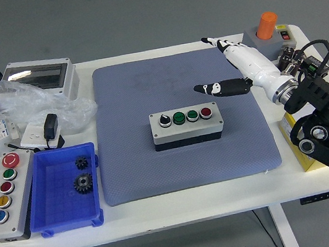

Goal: Pick up the button,place it on the desk,press the button,press the button

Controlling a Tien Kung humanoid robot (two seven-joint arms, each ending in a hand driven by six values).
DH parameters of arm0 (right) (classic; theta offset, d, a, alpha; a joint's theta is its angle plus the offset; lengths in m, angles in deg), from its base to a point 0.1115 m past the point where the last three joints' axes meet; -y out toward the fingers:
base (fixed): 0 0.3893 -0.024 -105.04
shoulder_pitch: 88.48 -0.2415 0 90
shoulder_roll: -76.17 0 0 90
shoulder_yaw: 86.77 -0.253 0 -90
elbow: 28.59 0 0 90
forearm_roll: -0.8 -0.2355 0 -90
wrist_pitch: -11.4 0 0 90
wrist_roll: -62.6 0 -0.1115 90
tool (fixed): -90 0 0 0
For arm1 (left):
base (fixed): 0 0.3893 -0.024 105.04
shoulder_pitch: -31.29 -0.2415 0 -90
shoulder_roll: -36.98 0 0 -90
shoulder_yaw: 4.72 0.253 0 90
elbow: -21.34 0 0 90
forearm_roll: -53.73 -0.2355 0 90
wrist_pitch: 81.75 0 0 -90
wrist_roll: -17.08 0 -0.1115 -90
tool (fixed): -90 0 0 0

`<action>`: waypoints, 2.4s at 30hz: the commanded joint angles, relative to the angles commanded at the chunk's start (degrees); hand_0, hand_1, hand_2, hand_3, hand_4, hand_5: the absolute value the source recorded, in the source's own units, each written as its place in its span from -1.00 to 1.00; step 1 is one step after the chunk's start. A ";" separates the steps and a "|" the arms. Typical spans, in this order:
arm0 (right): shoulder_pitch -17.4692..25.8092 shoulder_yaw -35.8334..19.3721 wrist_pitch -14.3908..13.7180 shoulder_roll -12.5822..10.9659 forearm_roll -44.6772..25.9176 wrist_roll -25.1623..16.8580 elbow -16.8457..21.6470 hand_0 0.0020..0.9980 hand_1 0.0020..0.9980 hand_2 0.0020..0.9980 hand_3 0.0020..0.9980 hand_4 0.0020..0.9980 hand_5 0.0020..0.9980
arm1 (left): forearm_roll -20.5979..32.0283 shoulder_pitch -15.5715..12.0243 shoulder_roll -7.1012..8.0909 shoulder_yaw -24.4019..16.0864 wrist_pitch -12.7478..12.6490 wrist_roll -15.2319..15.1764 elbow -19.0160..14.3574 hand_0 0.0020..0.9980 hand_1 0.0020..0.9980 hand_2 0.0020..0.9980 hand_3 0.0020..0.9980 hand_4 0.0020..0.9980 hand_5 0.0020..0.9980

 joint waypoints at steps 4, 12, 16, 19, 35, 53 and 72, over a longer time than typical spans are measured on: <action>1.60 -1.82 -0.59 -0.01 -0.89 -1.16 0.55 1.00 0.98 1.00 1.00 1.00 0.33 | -0.62 0.17 0.21 -0.50 0.02 0.06 -0.10 0.35 0.42 0.27 0.28 0.18 -0.21; 6.31 -9.20 -2.40 -0.24 -4.08 -4.53 2.83 0.99 0.93 1.00 1.00 1.00 0.37 | -1.93 0.40 0.43 -2.16 0.29 0.33 -0.37 0.35 0.42 0.27 0.28 0.18 -0.21; 8.31 -13.09 -3.05 -0.62 -4.92 -6.00 3.88 0.99 0.93 1.00 1.00 1.00 0.37 | -2.80 0.33 0.35 -3.41 0.45 0.51 -0.57 0.35 0.42 0.27 0.28 0.18 -0.21; 9.92 -15.89 -3.48 -1.03 -5.82 -7.06 4.65 0.97 0.91 0.97 1.00 1.00 0.38 | -4.55 0.27 0.30 -5.28 0.43 0.63 -0.94 0.35 0.42 0.28 0.29 0.21 -0.20; 16.55 -25.34 -4.86 -0.43 -10.32 -10.97 5.07 0.88 0.83 0.85 0.97 1.00 0.38 | -7.23 0.11 0.21 -8.63 0.38 0.97 -1.41 0.35 0.41 0.27 0.30 0.29 -0.18; 17.72 -26.56 -4.70 -0.19 -9.20 -9.97 5.30 0.85 0.79 0.82 0.93 1.00 0.38 | -5.78 0.22 0.66 -7.51 0.09 0.96 -1.23 0.35 0.40 0.27 0.29 0.30 -0.19; 17.90 -27.35 -4.83 -0.57 -8.73 -9.95 5.24 0.85 0.79 0.82 0.92 1.00 0.38 | -6.90 0.55 1.43 -8.40 0.11 1.09 -1.62 0.34 0.40 0.25 0.29 0.30 -0.28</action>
